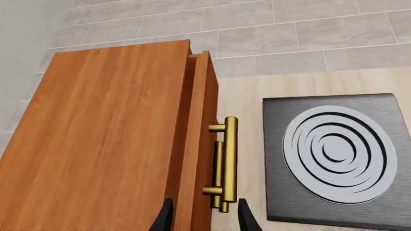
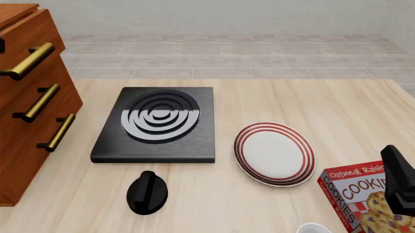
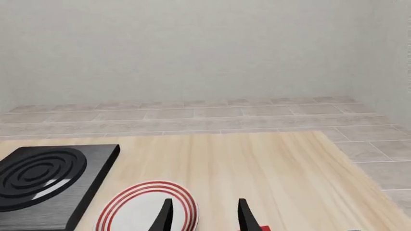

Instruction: Pick the akita bowl in the top layer of the wooden cabinet and place it on the plate.

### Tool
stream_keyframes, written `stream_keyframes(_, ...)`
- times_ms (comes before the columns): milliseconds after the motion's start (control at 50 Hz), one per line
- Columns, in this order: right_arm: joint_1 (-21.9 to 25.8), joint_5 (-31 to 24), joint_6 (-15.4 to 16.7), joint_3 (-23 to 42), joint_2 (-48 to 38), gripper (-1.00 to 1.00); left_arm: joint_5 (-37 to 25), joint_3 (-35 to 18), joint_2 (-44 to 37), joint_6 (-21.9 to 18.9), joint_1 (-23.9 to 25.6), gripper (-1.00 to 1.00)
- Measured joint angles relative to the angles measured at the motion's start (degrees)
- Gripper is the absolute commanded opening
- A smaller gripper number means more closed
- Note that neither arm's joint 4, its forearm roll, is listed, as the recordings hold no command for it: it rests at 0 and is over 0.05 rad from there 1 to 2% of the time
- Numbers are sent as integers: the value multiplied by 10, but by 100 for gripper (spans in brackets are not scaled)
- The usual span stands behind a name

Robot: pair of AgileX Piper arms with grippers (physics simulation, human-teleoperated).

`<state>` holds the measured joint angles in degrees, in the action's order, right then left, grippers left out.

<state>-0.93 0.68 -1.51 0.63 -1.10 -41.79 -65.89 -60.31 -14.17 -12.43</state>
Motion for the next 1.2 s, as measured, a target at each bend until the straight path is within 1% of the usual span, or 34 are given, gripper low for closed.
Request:
stream_keyframes(740,-1,2,0,5,-5,100,30,49,1,-10,-18,100)
stream_keyframes(1200,-2,-9,0,3,8,100,45,69,6,-19,-20,100)
